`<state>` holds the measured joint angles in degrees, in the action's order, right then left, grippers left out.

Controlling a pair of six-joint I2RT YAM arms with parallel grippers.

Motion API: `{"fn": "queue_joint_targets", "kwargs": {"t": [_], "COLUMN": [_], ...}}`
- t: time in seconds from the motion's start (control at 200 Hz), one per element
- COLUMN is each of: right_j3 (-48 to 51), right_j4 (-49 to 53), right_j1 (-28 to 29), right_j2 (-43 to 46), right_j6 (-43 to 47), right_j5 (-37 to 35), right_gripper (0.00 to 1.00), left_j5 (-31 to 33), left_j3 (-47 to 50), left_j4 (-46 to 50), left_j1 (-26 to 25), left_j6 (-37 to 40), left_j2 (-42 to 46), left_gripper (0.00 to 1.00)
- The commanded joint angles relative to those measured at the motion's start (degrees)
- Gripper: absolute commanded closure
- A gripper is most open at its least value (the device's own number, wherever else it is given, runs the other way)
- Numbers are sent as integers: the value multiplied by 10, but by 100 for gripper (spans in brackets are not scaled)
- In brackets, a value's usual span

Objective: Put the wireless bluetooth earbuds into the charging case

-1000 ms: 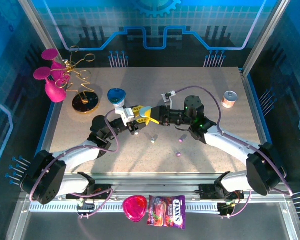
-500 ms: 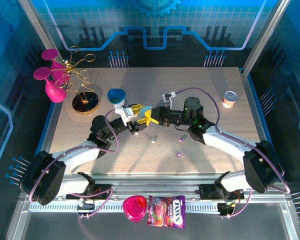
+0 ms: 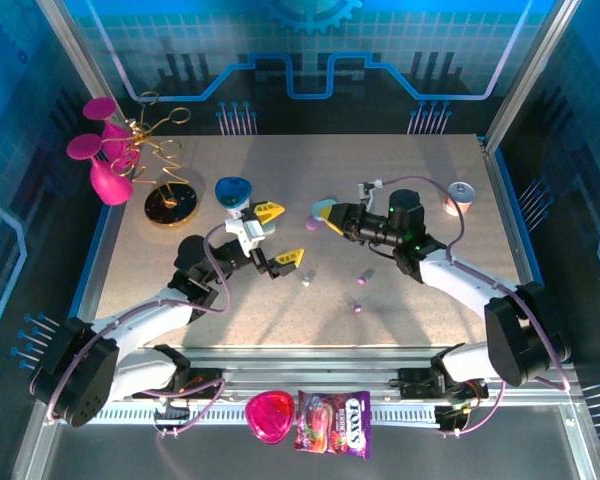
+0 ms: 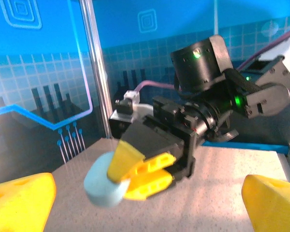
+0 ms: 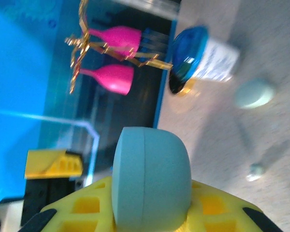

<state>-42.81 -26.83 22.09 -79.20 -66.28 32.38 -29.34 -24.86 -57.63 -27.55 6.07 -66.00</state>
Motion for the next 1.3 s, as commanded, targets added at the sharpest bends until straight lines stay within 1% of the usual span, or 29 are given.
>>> {"fn": "queue_joint_targets", "kwargs": {"t": [0.0, 0.11, 0.225, 0.255, 0.38, 0.49, 0.64, 0.775, 0.9, 0.941, 1.006, 1.096, 1.156, 1.231, 1.296], "right_j3": [-8, -35, -73, -100, -165, -215, -260, -279, -264, -255, -239, -214, -195, -173, -156], "right_j4": [69, 85, 105, 110, 165, 209, 248, 267, 272, 274, 279, 287, 293, 301, 307], "right_j1": [-39, -74, -98, -101, -113, -118, -124, -127, -130, -133, -138, -145, -149, -152, -155], "right_j2": [-32, -92, -165, -185, -265, -323, -368, -381, -354, -339, -312, -266, -232, -191, -156], "right_j6": [85, 123, 154, 163, 191, 217, 244, 260, 268, 271, 277, 292, 303, 316, 328], "right_j5": [-45, -48, -56, -58, -70, -98, -120, -136, -159, -166, -186, -213, -229, -245, -253], "right_gripper": [80, 79, 79, 79, 79, 79, 79, 77, 66, 60, 47, 34, 27, 20, 17], "left_j5": [20, 40, 61, 65, 75, 83, 91, 92, 101, 108, 121, 132, 134, 142, 146], "left_j3": [13, 1, -13, -18, -26, -34, -41, -66, -110, -131, -163, -210, -250, -302, -345], "left_j4": [75, 162, 228, 243, 268, 286, 304, 341, 400, 426, 456, 494, 529, 576, 609], "left_j1": [-3, -4, -6, -6, -7, -8, -8, -8, -7, -7, -7, -6, -4, -3, -1], "left_j6": [21, 33, 45, 50, 58, 63, 65, 65, 62, 62, 62, 68, 76, 90, 100], "left_j2": [16, 23, 23, 21, 15, 13, 9, -8, -42, -59, -90, -138, -170, -212, -250], "left_gripper": [1, 1, 1, 1, 1, 1, 1, 1, 1, 1, 1, 1, 1, 1, 1]}}
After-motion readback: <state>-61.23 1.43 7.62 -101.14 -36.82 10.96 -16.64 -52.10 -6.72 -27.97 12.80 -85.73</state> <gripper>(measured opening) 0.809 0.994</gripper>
